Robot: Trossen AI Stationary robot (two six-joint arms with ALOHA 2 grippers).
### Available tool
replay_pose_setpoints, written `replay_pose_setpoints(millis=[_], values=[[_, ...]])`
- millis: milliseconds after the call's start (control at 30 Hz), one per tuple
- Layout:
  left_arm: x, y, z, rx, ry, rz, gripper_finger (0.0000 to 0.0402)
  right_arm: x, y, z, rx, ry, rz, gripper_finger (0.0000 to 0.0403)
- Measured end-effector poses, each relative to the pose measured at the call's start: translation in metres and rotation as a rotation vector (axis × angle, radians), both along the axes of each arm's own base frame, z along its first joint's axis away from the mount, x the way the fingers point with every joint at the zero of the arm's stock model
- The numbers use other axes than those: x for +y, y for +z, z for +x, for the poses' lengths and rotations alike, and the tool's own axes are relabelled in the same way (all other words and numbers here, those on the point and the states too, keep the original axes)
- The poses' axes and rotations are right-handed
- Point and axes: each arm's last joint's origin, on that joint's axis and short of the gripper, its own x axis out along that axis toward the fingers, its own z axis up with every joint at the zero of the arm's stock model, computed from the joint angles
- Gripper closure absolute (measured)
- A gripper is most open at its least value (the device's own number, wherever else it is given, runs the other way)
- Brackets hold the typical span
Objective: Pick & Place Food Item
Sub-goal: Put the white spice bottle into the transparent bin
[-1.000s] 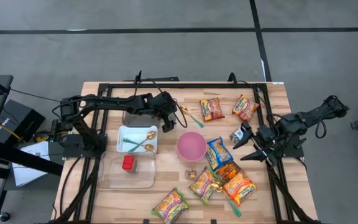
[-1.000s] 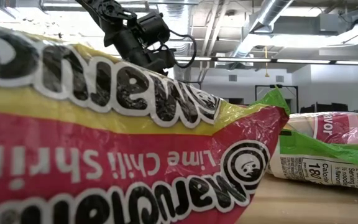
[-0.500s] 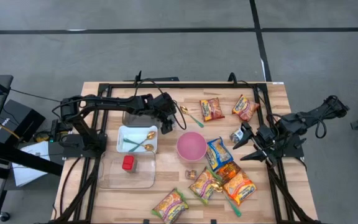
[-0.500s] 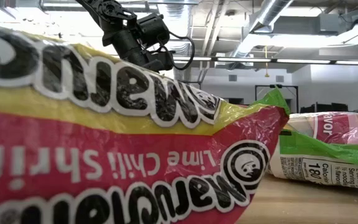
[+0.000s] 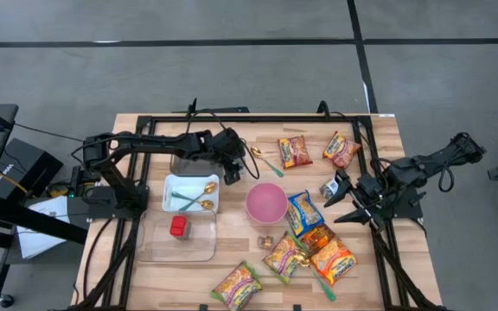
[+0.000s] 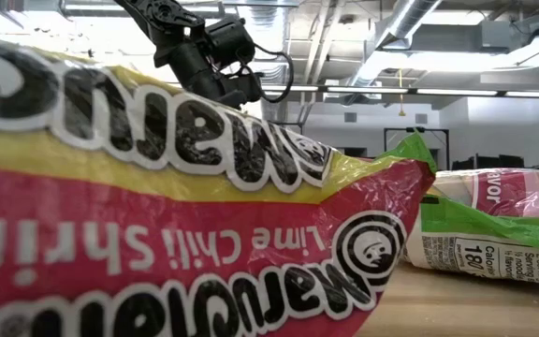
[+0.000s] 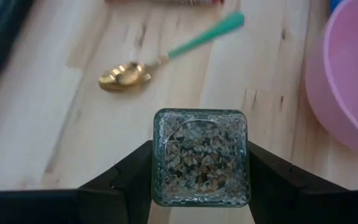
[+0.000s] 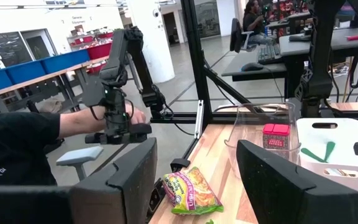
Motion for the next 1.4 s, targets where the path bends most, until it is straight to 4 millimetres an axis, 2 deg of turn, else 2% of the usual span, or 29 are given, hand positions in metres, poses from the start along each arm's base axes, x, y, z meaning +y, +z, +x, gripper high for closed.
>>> replay_pose_setpoints(millis=[167, 300, 500, 667, 833, 967, 1067, 1200, 1300, 1400], values=[[-0.002, 0.029, -0.006, -0.126, 0.029, 0.03, 0.0212, -0.002, 0.002, -0.003, -0.02, 0.0, 0.002, 0.0188], [-0.009, 0.06, -0.012, -0.344, 0.064, 0.03, 0.0212, -0.003, 0.004, -0.006, -0.036, -0.001, 0.001, 0.0188], [-0.024, 0.08, -0.029, -0.646, 0.187, -0.1, 0.0212, -0.004, 0.006, -0.011, -0.094, -0.051, -0.085, 0.0188], [-0.035, 0.077, -0.043, -0.931, 0.279, -0.201, 0.0212, -0.004, 0.006, -0.013, -0.151, -0.187, -0.238, 0.0188], [-0.044, 0.066, -0.058, -1.241, 0.286, -0.313, 0.0212, -0.002, 0.0, -0.011, -0.205, -0.341, -0.349, 0.0188], [-0.055, 0.052, -0.067, -1.391, 0.315, -0.342, 0.0212, -0.001, -0.008, -0.008, -0.266, -0.437, -0.372, 0.0188], [-0.066, 0.049, -0.07, -1.508, 0.323, -0.355, 0.0212, -0.004, -0.012, -0.007, -0.296, -0.531, -0.347, 0.0188], [-0.08, 0.046, -0.066, -1.58, 0.267, -0.361, 0.0212, -0.009, -0.024, 0.001, -0.318, -0.609, -0.326, 0.0188], [-0.088, 0.045, -0.057, -1.579, 0.241, -0.371, 0.0212, -0.011, -0.036, 0.009, -0.324, -0.611, -0.336, 0.0188], [-0.095, 0.049, -0.046, -1.587, 0.211, -0.363, 0.0212, -0.014, -0.041, 0.018, -0.34, -0.612, -0.325, 0.0188]])
